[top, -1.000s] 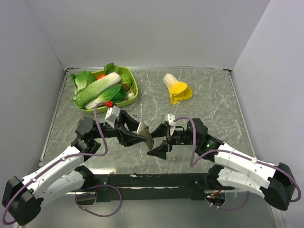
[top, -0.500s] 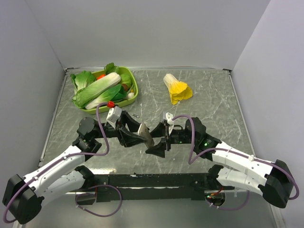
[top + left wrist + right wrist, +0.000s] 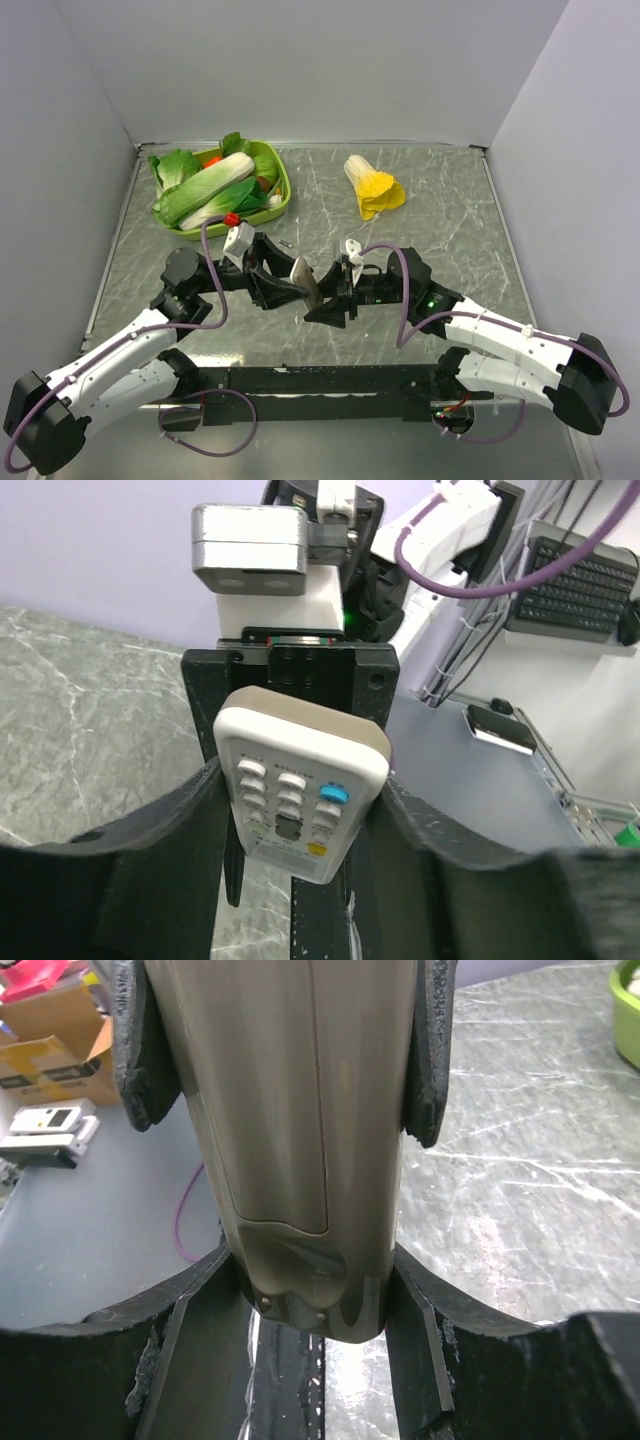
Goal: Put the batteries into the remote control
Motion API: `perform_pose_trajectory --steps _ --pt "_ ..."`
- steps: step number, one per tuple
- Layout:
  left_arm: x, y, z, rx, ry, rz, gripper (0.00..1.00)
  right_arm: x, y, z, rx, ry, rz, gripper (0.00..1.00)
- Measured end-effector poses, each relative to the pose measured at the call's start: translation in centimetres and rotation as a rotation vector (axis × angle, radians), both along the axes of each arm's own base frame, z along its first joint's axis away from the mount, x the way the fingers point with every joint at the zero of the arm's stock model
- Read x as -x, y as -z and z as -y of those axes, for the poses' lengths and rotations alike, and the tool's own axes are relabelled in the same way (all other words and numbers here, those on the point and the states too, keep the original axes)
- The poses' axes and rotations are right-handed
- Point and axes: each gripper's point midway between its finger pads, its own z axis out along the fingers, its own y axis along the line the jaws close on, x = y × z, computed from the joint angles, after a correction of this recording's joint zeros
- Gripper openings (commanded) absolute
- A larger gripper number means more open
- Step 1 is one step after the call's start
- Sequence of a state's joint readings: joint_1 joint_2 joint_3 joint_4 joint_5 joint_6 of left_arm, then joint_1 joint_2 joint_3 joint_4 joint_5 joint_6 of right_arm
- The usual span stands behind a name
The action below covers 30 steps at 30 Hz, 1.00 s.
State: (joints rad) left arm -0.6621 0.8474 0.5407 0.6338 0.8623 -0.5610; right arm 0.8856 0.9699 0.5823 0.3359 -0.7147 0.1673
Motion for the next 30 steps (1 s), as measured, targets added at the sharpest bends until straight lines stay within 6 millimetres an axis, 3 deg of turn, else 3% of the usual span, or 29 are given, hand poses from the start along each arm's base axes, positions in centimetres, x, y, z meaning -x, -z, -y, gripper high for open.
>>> perform_pose_trajectory --steps 1,4,10,14,20,24,27,28,30 --pt "-0.1 0.0 0.0 -0.001 -0.01 -0.008 0.72 -0.1 0.0 0.0 0.002 0.008 -0.001 0.05" --pt "-1.1 0.3 0.1 -0.004 -0.083 -0.059 0.81 -1.1 0.2 0.1 0.016 0.078 -0.004 0.01" --pt "-1.8 0.7 0.1 0.014 -0.272 -0.184 0.84 -3.7 0.7 0.5 0.077 0.275 -0.003 0.0" --pt "-2.5 1.1 -0.7 0.062 -0.39 -0.267 0.77 -4.3 0.5 0.4 0.108 0.364 0.023 0.0" --pt "-4.9 4.3 -0.8 0.042 -0.543 -0.396 0.68 -5.4 0.5 0.2 0.139 0.459 0.041 0.0" --pt "-5.4 6.0 -0.1 0.016 -0.575 -0.439 0.61 -5.9 1.6 0.3 0.184 0.504 0.043 0.0" --pt "-5.4 6.2 0.4 0.017 -0.582 -0.443 0.49 -6.0 2.3 0.2 0.209 0.513 0.045 0.0" --pt "-5.5 6.3 0.6 0.017 -0.584 -0.444 0.38 -5.9 2.5 0.1 0.215 0.513 0.046 0.0" --pt "-5.4 6.3 0.9 0.021 -0.582 -0.448 0.26 -5.9 2.7 0.2 0.225 0.515 0.046 0.02"
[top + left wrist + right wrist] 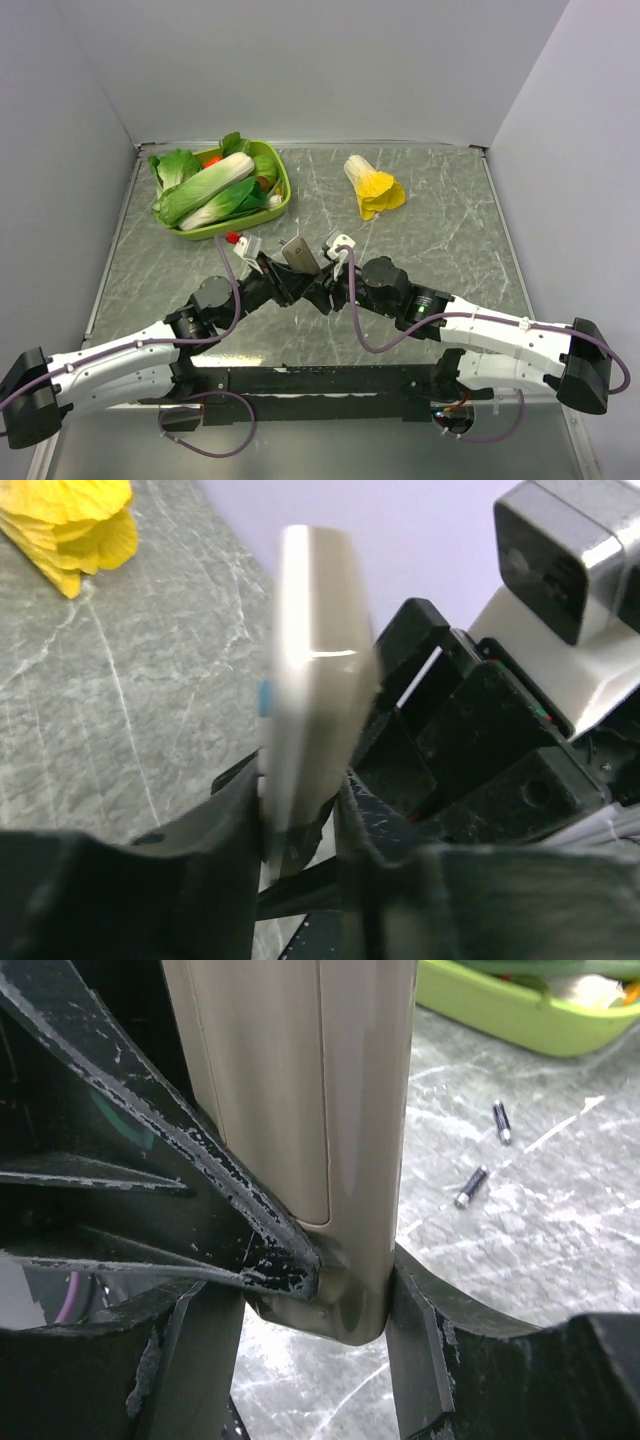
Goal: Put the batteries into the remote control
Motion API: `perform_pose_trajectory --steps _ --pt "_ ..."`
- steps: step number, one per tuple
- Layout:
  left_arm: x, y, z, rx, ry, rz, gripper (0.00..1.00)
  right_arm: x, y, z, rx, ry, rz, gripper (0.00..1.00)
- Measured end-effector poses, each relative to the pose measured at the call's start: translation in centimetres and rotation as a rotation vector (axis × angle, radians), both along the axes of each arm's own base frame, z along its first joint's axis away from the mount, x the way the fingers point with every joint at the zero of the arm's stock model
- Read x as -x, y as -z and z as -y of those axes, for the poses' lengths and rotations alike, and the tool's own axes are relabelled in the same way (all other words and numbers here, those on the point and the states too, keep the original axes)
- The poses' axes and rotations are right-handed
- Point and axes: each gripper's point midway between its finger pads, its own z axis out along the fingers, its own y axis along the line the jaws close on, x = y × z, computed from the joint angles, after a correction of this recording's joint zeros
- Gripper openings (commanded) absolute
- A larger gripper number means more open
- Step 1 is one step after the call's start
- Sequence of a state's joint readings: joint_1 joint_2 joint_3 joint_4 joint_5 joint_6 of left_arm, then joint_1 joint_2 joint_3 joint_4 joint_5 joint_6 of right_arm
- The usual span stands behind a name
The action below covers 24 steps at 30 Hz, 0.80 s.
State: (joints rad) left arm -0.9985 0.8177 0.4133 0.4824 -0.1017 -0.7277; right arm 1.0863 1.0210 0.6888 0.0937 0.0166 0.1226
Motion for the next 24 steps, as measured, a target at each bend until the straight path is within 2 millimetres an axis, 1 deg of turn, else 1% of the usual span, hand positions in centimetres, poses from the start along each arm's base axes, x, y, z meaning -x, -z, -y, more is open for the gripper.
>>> perform_pose_trajectory --steps 1,2,4,5,7,8,11,13,14,17,20,22,24 --pt "0.1 -0.1 0.2 0.002 0.005 0.007 0.16 0.0 0.1 0.1 0.005 0.004 -0.002 0.05" --pt "0.1 0.0 0.2 -0.006 0.0 0.014 0.11 -0.1 0.2 0.1 0.005 0.009 -0.006 0.18" --pt "0.1 -0.1 0.2 -0.004 0.001 0.022 0.02 -0.1 0.2 0.1 0.0 0.012 -0.015 0.37" --pt "0.2 -0.1 0.1 -0.008 0.001 0.03 0.02 0.0 0.2 0.0 -0.002 0.011 -0.017 0.54" --pt "0.1 -0.1 0.0 -0.012 -0.009 0.034 0.01 0.0 0.1 0.1 -0.004 0.012 -0.017 0.68" --pt "0.1 0.0 -0.1 -0.017 -0.011 0.036 0.01 0.0 0.1 0.1 -0.004 0.015 -0.019 0.77" --pt "-0.1 0.7 -0.6 -0.069 -0.036 0.049 0.01 0.2 -0.2 0.7 0.005 0.032 -0.031 0.87" --pt "-0.4 1.5 -1.2 -0.117 -0.061 0.057 0.01 0.1 -1.4 1.4 0.001 0.056 -0.029 0.89" --pt "-0.5 2.0 -1.4 -0.147 -0.07 0.061 0.01 0.0 -2.4 1.8 -0.009 0.069 -0.021 0.91" --pt "-0.7 3.4 -1.8 -0.223 -0.078 0.071 0.01 -0.2 -6.2 2.8 -0.068 0.107 0.009 0.94" --pt "-0.7 4.2 -1.9 -0.285 -0.07 0.088 0.01 -0.5 -9.9 3.4 -0.125 0.14 0.038 0.96" --pt "-0.7 4.2 -1.8 -0.308 -0.059 0.101 0.01 -0.9 -11.5 3.3 -0.145 0.16 0.045 0.96" --pt "-0.7 4.0 -1.6 -0.318 -0.045 0.119 0.01 -1.4 -12.4 2.9 -0.154 0.177 0.041 0.96"
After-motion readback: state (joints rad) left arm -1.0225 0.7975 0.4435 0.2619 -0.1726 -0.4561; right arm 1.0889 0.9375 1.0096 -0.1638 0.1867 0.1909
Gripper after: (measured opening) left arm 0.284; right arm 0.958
